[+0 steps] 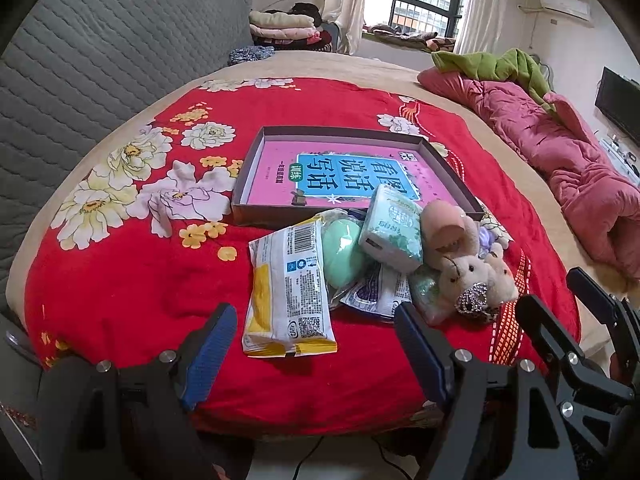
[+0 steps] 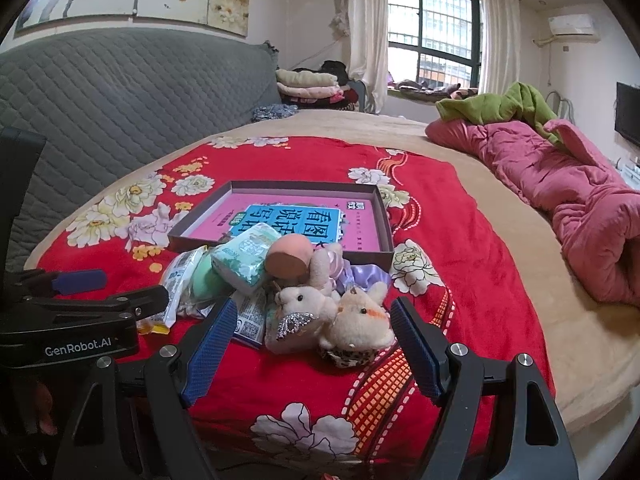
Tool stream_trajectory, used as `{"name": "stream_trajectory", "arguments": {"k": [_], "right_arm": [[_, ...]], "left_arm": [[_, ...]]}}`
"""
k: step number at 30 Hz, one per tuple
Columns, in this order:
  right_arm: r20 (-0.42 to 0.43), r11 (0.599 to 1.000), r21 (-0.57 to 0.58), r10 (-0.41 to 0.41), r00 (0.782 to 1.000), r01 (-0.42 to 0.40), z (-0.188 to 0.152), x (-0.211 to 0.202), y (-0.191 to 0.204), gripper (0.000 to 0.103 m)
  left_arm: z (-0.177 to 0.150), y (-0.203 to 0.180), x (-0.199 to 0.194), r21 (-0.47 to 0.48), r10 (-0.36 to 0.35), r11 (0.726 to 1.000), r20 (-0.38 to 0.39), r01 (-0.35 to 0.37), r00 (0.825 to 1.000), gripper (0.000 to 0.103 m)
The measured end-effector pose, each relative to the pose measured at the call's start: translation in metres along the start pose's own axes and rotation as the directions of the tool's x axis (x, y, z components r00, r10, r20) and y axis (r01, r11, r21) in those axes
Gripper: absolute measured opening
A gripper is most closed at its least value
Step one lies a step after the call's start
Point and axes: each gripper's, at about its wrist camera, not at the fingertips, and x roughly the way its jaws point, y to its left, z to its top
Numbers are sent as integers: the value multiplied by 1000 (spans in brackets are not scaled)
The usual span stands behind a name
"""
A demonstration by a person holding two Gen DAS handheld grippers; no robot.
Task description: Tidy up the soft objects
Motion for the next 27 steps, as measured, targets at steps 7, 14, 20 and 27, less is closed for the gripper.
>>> {"name": "stream_trajectory", "arguments": {"k": [7, 14, 20, 27], "right_arm": [[-1, 1000, 4, -2, 1000, 2, 0, 0, -1, 80], [1, 1000, 3, -2, 1000, 2, 0, 1, -2, 80], [1, 1000, 3, 0, 1000, 0, 0, 1, -2, 80], [1, 1000, 3, -1, 1000, 1, 0, 1, -2, 80]], "left_arm": [[0, 1, 0, -2, -3, 1000, -2, 3, 1000, 80], [0, 2, -2, -9, -8, 1000, 3, 8, 1000, 80], [0, 4, -2, -13, -10, 1000, -1, 10, 1000, 80], [1, 5, -2, -16, -11, 1000, -2, 11, 1000, 80]]}}
